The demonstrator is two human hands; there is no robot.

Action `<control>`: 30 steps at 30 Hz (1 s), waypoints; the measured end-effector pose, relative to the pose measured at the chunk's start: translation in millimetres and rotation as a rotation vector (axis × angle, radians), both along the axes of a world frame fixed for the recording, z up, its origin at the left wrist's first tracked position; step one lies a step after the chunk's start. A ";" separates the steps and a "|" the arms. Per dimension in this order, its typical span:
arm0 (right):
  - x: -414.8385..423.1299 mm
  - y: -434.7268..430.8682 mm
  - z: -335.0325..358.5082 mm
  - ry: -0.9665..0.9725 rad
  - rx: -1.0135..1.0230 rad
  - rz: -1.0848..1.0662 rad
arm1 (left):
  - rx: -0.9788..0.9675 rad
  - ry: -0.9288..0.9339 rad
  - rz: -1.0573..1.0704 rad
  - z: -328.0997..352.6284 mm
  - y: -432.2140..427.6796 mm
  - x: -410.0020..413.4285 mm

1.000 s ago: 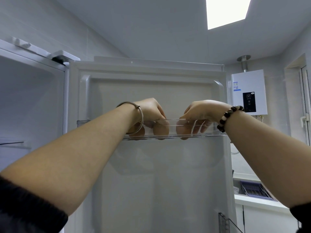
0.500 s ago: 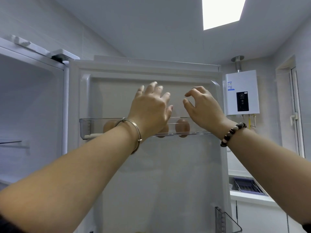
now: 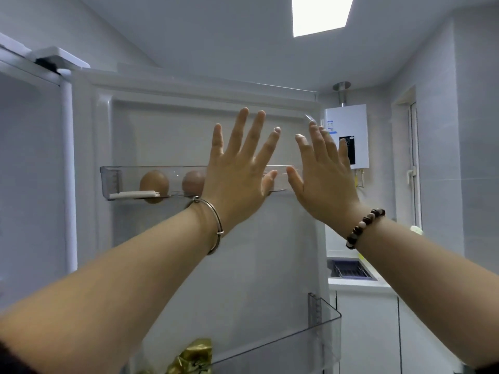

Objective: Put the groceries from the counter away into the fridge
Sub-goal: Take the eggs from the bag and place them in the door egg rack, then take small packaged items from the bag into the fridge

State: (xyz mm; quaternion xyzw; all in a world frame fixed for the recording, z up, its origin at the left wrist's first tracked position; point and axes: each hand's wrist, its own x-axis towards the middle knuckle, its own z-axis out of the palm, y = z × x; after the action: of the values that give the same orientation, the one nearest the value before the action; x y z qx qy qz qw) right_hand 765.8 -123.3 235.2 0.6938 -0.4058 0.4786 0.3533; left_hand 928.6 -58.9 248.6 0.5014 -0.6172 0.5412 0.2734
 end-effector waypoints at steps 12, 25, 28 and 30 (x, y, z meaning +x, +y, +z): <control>-165.8 28.6 -19.9 0.021 0.067 -0.357 | 0.016 -0.061 -0.265 -18.3 -32.1 -163.8; -447.3 113.9 -74.3 0.053 0.293 -0.871 | 0.255 -0.025 -0.755 -81.6 -22.9 -462.5; -499.3 138.4 -96.4 0.031 0.356 -0.985 | 0.304 -0.041 -0.871 -102.3 -13.1 -523.0; -532.4 152.4 -112.7 -0.003 0.408 -1.042 | 0.354 -0.063 -0.910 -118.4 -8.3 -560.5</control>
State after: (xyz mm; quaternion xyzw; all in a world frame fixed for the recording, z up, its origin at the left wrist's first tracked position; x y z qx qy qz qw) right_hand 233.4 29.2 122.5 0.4552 -0.7799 0.1535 0.4012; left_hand 368.2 -67.1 130.3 0.2029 -0.8644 0.2683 0.3738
